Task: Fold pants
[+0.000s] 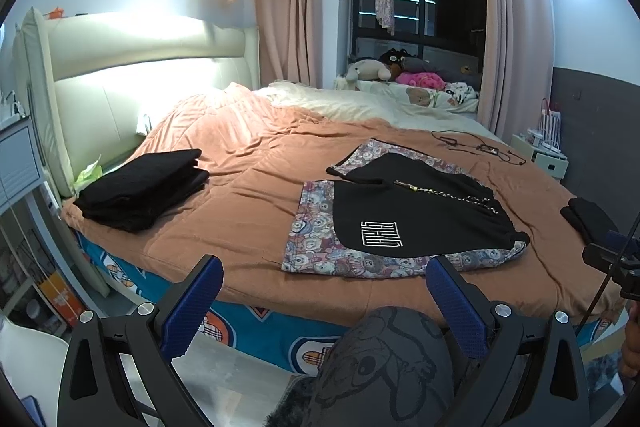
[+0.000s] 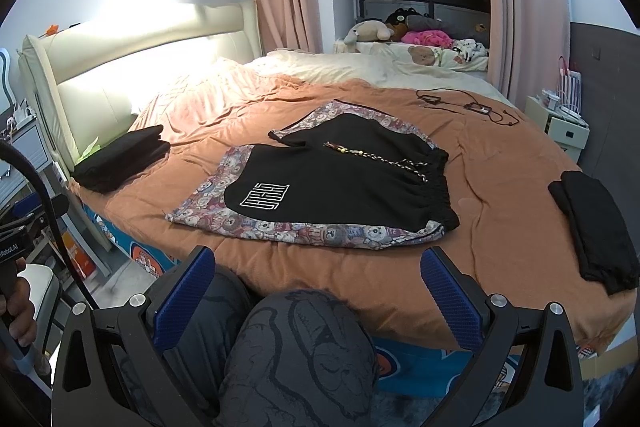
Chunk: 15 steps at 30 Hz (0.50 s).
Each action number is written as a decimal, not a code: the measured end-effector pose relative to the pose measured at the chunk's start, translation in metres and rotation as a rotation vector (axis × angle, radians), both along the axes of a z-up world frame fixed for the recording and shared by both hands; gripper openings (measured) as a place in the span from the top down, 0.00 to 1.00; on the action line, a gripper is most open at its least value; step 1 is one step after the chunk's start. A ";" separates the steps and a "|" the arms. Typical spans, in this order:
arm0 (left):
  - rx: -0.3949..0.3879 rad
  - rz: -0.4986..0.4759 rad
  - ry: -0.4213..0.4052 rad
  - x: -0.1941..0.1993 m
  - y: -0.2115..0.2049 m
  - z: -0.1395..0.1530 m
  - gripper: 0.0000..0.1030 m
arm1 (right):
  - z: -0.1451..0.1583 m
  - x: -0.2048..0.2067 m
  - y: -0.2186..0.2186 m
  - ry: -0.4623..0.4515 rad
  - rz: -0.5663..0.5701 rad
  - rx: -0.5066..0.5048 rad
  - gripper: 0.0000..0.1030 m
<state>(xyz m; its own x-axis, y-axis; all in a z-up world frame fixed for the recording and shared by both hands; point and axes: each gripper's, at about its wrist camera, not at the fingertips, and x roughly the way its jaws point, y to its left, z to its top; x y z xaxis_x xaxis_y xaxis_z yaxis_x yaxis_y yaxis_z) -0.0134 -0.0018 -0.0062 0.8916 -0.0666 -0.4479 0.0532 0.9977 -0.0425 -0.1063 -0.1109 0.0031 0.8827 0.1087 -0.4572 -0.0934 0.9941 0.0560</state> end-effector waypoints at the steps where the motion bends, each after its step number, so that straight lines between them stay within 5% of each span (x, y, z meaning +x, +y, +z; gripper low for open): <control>1: 0.001 0.001 0.001 0.000 -0.001 -0.001 0.01 | 0.000 0.000 0.000 0.000 0.000 0.000 0.00; 15: -0.007 -0.007 0.006 -0.004 0.007 -0.008 0.01 | 0.000 -0.003 0.004 -0.005 0.006 -0.007 0.00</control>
<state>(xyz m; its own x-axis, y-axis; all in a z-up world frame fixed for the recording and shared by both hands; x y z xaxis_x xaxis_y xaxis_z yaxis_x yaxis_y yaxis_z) -0.0173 0.0052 -0.0146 0.8883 -0.0759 -0.4529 0.0599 0.9970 -0.0496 -0.1092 -0.1065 0.0031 0.8844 0.1109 -0.4534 -0.0998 0.9938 0.0483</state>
